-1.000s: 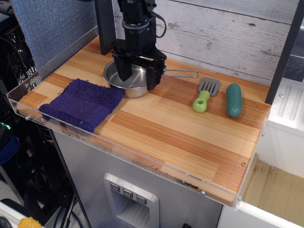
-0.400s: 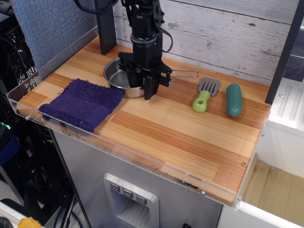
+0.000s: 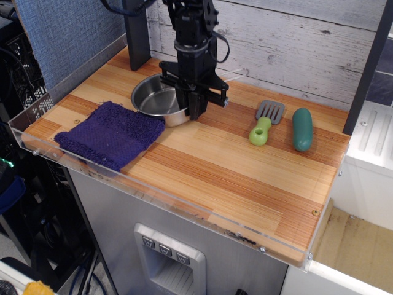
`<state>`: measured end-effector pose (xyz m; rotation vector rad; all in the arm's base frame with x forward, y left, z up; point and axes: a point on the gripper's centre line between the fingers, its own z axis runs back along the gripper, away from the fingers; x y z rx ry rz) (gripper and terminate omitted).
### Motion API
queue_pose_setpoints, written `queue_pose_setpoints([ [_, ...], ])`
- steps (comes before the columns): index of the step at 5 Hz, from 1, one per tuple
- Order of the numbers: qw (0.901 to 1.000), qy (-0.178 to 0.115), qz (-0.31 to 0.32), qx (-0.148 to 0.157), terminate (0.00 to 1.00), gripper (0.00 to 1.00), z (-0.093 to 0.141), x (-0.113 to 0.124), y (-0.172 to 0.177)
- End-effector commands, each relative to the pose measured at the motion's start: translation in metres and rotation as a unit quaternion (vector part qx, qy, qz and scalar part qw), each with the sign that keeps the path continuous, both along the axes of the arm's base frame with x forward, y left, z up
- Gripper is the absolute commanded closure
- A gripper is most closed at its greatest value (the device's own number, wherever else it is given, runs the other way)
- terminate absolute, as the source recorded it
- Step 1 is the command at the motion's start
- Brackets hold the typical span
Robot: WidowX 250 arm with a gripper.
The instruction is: Put the pot on the purple towel.
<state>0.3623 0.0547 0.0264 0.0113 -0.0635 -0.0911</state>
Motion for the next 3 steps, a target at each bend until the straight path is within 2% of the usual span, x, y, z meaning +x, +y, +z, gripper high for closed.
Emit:
queue_pose_setpoints([
  [1, 0.9912, -0.115, -0.066, 0.009, 0.00, 1.00, 0.060, 0.000, 0.018],
  [2, 0.9864, -0.153, -0.060, 0.003, 0.00, 1.00, 0.086, -0.019, 0.023],
  [3, 0.9860, -0.160, -0.046, -0.013, 0.00, 1.00, 0.099, -0.042, 0.023],
])
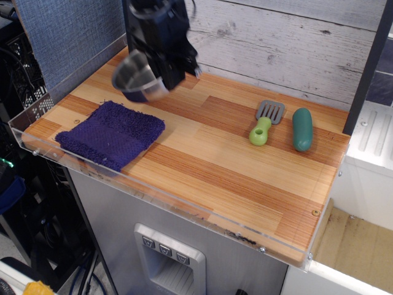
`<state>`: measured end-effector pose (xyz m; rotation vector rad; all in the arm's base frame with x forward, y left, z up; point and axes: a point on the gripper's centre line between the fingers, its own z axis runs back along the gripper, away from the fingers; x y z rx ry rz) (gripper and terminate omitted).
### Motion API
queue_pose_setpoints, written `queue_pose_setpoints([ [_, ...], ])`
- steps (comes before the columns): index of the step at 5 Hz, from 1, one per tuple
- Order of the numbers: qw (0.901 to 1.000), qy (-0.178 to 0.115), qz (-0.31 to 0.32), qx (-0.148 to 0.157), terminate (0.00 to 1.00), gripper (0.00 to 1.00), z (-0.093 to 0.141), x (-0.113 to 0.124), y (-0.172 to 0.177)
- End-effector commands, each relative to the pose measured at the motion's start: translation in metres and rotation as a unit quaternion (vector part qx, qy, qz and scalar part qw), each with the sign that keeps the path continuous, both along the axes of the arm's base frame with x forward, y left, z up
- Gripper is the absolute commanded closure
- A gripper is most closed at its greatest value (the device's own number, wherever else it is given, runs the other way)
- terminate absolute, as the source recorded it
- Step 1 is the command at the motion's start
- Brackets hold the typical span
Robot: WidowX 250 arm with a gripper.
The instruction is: Put the pot on the purple towel.
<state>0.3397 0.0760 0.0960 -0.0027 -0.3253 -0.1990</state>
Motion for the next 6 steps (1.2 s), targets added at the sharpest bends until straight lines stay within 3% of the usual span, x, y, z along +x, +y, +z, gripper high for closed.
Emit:
queue_pose_setpoints([
  [1, 0.9996, 0.003, 0.024, -0.017, 0.00, 1.00, 0.022, -0.042, 0.003],
  [3, 0.9968, 0.064, 0.048, -0.003, 0.00, 1.00, -0.010, -0.052, 0.020],
  [6, 0.9934, 0.095, 0.064, 0.011, 0.00, 1.00, -0.031, -0.051, 0.034],
])
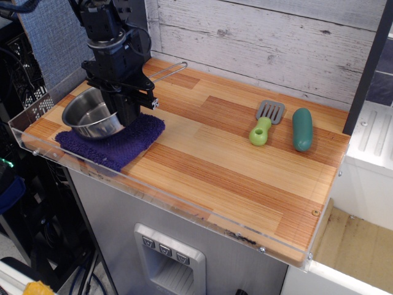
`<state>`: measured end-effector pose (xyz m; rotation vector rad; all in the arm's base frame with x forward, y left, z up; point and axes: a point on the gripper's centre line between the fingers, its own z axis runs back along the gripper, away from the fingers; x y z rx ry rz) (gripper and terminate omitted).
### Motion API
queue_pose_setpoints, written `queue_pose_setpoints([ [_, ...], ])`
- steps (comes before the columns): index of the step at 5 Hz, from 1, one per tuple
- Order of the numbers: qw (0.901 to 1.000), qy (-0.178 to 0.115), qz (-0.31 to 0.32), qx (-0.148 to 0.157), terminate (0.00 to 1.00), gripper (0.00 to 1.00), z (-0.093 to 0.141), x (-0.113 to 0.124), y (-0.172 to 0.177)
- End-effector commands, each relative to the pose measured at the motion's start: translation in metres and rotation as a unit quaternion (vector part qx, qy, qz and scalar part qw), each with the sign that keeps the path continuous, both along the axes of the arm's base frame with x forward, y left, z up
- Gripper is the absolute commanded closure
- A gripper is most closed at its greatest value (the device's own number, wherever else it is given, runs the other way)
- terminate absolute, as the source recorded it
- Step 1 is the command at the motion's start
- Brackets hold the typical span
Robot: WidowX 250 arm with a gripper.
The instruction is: Put the pot on the purple towel.
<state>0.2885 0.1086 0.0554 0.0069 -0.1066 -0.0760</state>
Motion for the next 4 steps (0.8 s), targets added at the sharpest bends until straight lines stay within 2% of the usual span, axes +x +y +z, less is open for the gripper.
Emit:
queue_pose_setpoints([
  [1, 0.9999, -0.015, -0.007, 0.006, 0.00, 1.00, 0.011, -0.001, -0.005],
  [2, 0.9997, -0.019, -0.010, 0.007, 0.00, 1.00, 0.013, -0.001, -0.007],
  [3, 0.9998, -0.015, 0.011, 0.004, 0.00, 0.00, 0.018, -0.001, -0.005],
  [4, 0.9994, -0.032, 0.014, -0.006, 0.00, 0.00, 0.034, -0.001, -0.005],
])
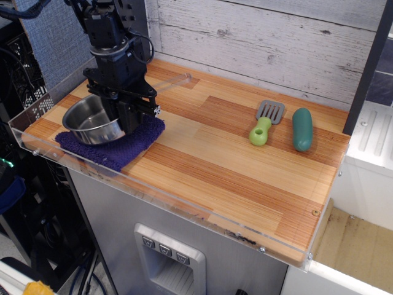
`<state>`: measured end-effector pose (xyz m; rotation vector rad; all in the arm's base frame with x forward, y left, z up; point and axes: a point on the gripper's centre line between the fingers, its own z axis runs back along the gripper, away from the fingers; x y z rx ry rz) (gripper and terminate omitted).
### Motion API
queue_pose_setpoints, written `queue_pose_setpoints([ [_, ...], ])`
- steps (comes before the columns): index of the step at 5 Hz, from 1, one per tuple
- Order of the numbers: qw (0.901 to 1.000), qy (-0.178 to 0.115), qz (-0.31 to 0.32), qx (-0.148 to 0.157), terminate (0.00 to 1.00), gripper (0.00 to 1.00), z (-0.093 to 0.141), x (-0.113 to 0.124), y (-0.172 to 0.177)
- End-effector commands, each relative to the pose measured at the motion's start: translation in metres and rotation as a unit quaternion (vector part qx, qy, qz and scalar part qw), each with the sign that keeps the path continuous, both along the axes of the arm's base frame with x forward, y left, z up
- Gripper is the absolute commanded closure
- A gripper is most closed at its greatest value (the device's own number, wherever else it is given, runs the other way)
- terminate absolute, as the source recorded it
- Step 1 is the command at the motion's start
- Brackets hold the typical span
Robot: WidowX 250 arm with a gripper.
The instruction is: Put the pot on the purple towel.
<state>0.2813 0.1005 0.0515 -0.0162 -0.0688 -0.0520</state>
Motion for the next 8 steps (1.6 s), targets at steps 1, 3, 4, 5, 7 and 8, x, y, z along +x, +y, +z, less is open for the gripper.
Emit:
queue_pose_setpoints([
  [1, 0.9967, -0.078, 0.018, -0.014, 0.00, 0.00, 0.068, 0.005, 0.006],
  [3, 0.9928, -0.066, 0.089, -0.047, 0.00, 0.00, 0.114, 0.017, 0.006],
  [4, 0.9924, -0.030, 0.116, -0.029, 0.00, 0.00, 0.113, 0.026, -0.002],
  [5, 0.9925, -0.007, 0.122, -0.007, 0.00, 0.00, 0.110, 0.027, -0.001],
  [7, 0.9936, -0.005, 0.112, 0.011, 0.00, 0.00, 0.111, 0.027, 0.001],
  [8, 0.9936, -0.005, 0.112, 0.011, 1.00, 0.00, 0.111, 0.027, 0.001],
])
